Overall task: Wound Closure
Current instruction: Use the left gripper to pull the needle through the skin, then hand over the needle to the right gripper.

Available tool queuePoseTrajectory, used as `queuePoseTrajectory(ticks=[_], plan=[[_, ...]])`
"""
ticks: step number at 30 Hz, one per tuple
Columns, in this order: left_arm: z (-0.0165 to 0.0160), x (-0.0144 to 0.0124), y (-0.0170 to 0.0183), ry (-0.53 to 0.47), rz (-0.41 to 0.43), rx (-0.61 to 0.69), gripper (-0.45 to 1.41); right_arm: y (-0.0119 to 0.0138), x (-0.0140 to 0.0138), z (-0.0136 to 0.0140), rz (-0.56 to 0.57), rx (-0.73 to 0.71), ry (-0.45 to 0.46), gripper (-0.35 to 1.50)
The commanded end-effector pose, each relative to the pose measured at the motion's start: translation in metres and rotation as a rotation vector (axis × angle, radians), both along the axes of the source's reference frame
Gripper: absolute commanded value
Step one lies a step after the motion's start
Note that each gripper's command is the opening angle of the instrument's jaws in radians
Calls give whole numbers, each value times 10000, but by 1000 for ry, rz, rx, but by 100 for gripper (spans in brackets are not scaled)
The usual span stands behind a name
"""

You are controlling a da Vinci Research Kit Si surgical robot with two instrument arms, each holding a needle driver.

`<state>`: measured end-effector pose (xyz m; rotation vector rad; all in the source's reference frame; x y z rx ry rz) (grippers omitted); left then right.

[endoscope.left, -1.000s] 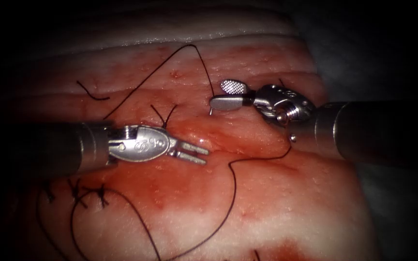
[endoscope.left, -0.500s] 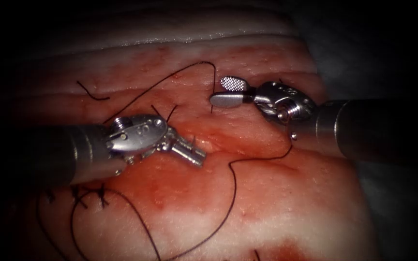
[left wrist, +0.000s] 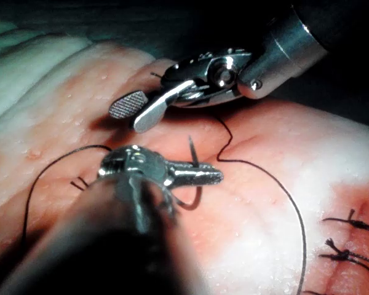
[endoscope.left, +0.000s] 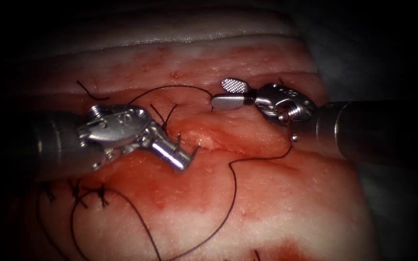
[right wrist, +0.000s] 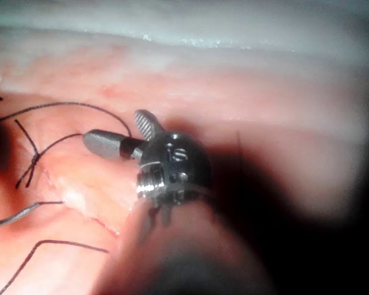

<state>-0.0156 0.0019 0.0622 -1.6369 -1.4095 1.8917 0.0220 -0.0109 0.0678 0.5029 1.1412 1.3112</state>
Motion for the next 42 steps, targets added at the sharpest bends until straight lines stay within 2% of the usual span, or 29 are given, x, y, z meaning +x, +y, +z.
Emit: queuePoseTrajectory(ticks=[1, 3, 9, 12, 17, 22, 26, 28, 29, 30, 33, 38, 42], plan=[[-8, -4, 7, -46, -27, -66, -45, 2, 7, 7, -2, -2, 1, 106], [-13, -3, 9, -54, -43, -91, -45, 2, 7, 7, -4, -2, -1, 106], [-44, 3, 25, -119, -126, -290, -45, 3, 3, 8, -6, -2, 0, 106], [-59, 5, 43, -136, -210, -424, -45, 3, 1, 9, -7, -2, 0, 104], [-64, 7, 86, -75, -360, -638, -45, 4, -3, 7, -10, -1, 2, 104], [-55, 13, 112, -32, -422, -690, -45, 4, -6, 6, -12, 1, 3, 104], [-50, 17, 123, -12, -457, -715, -45, 3, -8, 3, -11, 2, 1, 74], [-49, 18, 123, 3, -465, -717, -45, 3, -9, 1, -11, 5, 2, 74], [-48, 17, 118, 6, -475, -732, -45, 5, -10, -3, -13, 11, 2, 83], [-48, 17, 118, 6, -475, -732, -45, 5, -10, -3, -13, 11, 2, 83], [-44, 12, 89, 10, -467, -759, -45, 11, -16, -18, -10, 22, 25, 108], [-38, 4, 56, 21, -459, -792, -45, 14, -18, -32, 33, 97, 81, 125], [-32, -4, 28, 32, -454, -822, -45, 10, -14, -45, 32, 155, 136, 123]])
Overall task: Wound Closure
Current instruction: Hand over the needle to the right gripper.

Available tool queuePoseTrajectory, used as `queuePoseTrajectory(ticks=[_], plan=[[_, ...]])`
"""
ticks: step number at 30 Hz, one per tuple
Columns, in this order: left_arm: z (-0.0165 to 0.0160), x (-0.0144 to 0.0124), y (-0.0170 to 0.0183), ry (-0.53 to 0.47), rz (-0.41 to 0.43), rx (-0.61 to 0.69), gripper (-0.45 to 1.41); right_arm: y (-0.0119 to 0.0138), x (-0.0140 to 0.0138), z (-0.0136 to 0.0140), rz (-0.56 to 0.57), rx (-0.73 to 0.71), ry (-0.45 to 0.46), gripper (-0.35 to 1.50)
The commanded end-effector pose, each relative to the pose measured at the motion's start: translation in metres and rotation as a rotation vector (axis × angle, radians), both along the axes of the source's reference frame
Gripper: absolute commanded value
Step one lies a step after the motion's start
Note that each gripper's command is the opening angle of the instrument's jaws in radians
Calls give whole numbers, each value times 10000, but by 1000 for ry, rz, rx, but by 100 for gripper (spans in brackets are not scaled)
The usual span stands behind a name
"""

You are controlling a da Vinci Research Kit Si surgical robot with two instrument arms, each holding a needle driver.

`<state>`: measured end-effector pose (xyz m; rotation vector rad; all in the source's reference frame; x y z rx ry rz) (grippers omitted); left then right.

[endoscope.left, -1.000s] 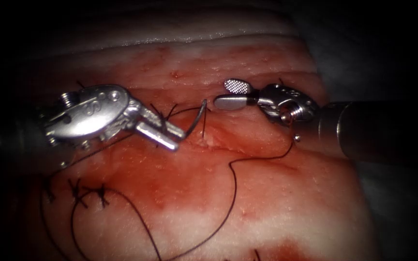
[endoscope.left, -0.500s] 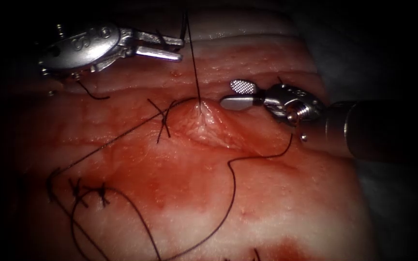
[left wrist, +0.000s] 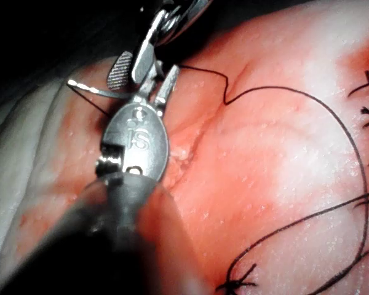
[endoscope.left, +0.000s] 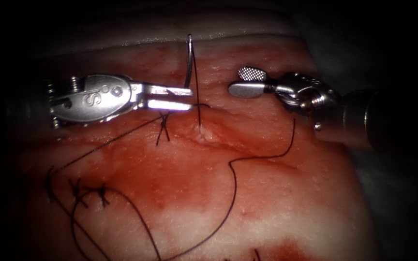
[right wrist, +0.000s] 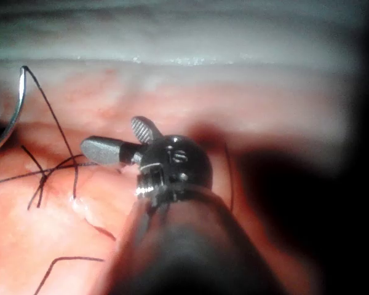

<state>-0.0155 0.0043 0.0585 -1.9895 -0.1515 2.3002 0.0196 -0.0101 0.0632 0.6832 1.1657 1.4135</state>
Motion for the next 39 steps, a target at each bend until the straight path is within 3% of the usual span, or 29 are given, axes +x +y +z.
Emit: queuePoseTrajectory(ticks=[1, 4, 18, 39], plan=[[9, -10, -11, 9, 2, -27, -45, -2, 13, -2, -8, 48, 43, 123], [13, -13, -21, 17, 1, -43, -45, -6, 16, -6, -19, 87, 78, 118], [39, -30, -53, 127, -41, -187, -45, -30, 42, -29, -38, 246, 199, 130], [43, -40, -63, 185, -47, -289, -45, -33, 62, -30, -11, 339, 237, 118]])
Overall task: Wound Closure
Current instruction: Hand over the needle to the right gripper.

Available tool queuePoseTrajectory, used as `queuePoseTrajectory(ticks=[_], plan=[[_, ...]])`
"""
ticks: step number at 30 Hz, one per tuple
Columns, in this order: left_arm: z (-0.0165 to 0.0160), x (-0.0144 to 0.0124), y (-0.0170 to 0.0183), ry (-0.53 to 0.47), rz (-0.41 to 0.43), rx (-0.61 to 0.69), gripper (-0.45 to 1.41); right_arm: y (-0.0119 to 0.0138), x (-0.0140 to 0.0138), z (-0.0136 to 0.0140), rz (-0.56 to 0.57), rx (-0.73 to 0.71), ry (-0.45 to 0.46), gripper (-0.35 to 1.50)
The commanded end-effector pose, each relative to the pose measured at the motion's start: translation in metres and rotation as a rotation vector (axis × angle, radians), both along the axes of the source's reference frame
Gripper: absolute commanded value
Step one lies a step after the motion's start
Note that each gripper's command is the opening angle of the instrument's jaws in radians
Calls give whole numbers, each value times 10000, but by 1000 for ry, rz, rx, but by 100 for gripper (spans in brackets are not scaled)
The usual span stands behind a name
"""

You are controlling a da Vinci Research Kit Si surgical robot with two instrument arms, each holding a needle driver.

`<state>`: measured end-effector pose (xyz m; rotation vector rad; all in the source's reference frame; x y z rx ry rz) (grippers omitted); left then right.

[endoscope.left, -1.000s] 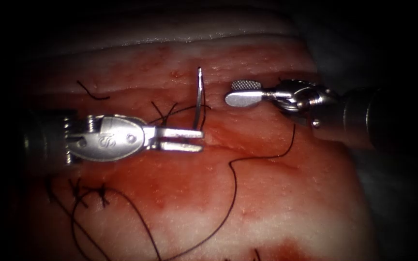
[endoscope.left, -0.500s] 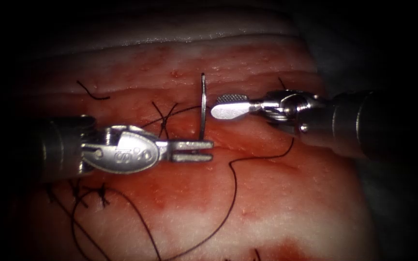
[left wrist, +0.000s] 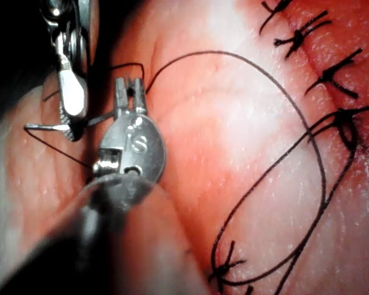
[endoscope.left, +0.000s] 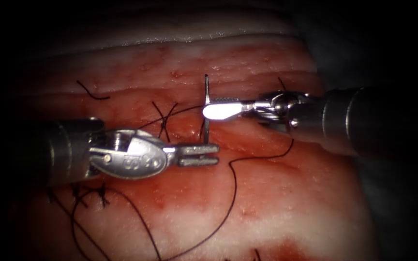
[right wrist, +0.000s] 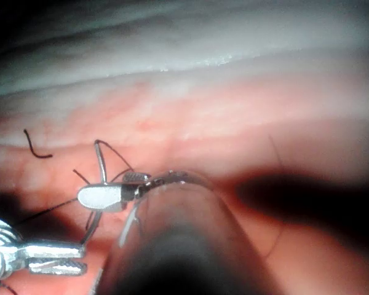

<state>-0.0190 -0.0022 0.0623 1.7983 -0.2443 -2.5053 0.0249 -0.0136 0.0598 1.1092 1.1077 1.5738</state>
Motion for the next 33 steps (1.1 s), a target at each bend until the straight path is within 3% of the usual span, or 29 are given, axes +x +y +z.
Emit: queuePoseTrajectory(ticks=[1, 7, 21, 24, 26, 27, 33], plan=[[4, -5, 2, 3, -1, -6, -45, 0, 14, 2, -13, 0, 17, 116], [-2, -8, -2, -3, 9, -15, -45, -3, 22, 2, -16, -5, 26, 114], [-9, -15, -9, -9, 20, -34, -45, -5, 22, 2, -30, -4, 23, 76], [-9, -15, -9, -9, 20, -34, -45, -5, 19, 2, -36, -1, 16, 34], [-8, -15, -10, -10, 18, -35, -45, -5, 19, 2, -32, 2, 0, -23], [-8, -16, -10, -9, 17, -35, -45, -5, 18, 2, -26, 6, -23, -35], [-9, -17, -11, -4, 27, -39, -45, -1, 17, 6, 18, 15, -75, -35]])
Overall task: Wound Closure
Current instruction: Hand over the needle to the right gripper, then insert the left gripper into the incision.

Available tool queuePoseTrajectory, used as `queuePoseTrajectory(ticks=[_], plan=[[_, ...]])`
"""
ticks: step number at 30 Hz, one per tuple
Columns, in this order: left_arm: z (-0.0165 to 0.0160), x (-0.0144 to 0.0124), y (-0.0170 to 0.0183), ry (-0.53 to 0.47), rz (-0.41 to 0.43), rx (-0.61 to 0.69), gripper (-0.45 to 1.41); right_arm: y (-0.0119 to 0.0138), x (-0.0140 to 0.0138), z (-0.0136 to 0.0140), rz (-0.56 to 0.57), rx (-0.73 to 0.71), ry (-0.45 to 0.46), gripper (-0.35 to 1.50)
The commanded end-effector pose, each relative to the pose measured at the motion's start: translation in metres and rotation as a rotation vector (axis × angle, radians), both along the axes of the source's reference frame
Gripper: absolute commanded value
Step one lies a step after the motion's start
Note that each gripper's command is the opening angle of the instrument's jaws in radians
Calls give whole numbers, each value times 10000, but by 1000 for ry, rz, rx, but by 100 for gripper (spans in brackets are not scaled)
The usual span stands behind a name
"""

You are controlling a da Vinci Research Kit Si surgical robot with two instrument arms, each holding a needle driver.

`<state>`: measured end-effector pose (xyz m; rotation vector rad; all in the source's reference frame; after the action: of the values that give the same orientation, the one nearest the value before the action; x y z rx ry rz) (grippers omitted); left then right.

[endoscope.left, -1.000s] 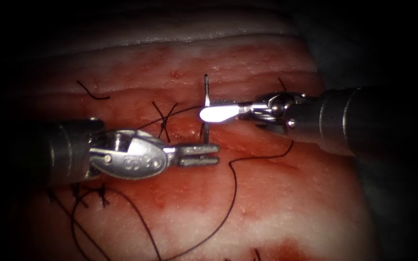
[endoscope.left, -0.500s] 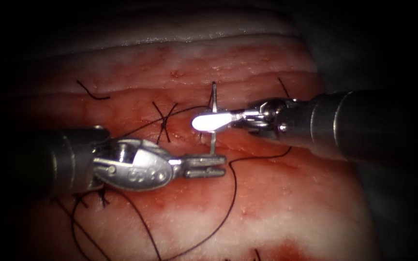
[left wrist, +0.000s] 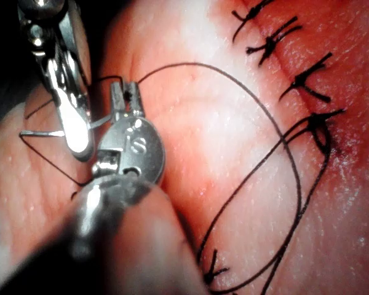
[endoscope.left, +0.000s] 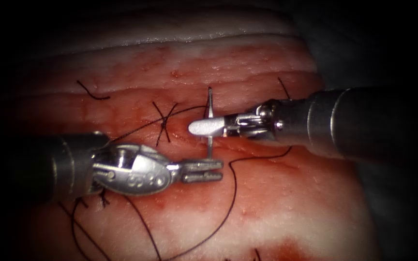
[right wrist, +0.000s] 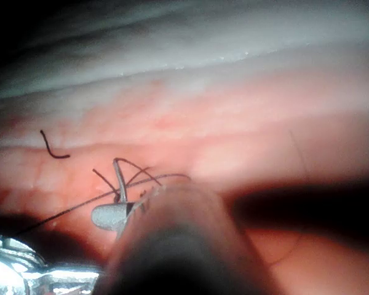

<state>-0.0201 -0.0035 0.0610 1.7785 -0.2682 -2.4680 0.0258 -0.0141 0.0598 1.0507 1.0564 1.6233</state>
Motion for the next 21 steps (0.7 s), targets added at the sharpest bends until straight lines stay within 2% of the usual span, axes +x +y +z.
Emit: queuePoseTrajectory(ticks=[1, 2, 4, 5, 6, 7, 9, 11, 13, 14, 15, 16, 17, 18, 21], plan=[[4, -6, 2, -1, 7, 0, -45, 5, 7, 7, 12, -2, -11, -35], [3, -6, 3, 0, 12, 3, 16, 6, 6, 8, 15, -2, -13, -35], [1, -7, 4, -5, 15, 5, 66, 8, 4, 9, 22, -16, -10, -35], [0, -7, 6, -10, 21, 9, 83, 9, 3, 10, 26, -29, -12, -35], [-1, -6, 7, -19, 13, 25, 88, 11, 1, 11, 37, -42, -12, -35], [-5, -2, 12, -61, 1, 79, 103, 16, -4, 13, 59, -92, -18, -35], [-7, 0, 15, -72, -3, 92, 105, 18, -6, 14, 68, -110, -25, -35], [-12, 10, 22, -94, -18, 168, 105, 24, -16, 18, 93, -143, -54, -35], [-14, 22, 31, -118, -36, 274, 83, 29, -25, 22, 108, -199, -91, -35], [-13, 24, 33, -120, -37, 293, 68, 29, -26, 23, 107, -221, -100, -35], [-11, 27, 35, -111, -27, 322, 41, 30, -27, 23, 106, -232, -107, -35], [-11, 27, 35, -111, -27, 322, 41, 30, -27, 23, 106, -232, -107, -35], [-8, 28, 36, -101, -13, 339, 33, 30, -27, 22, 106, -248, -112, -35], [2, 31, 40, -31, 16, 376, -8, 29, -27, 21, 98, -275, -121, -35], [20, 33, 45, 75, 50, 405, -45, 28, -26, 19, 96, -304, -126, -35]])
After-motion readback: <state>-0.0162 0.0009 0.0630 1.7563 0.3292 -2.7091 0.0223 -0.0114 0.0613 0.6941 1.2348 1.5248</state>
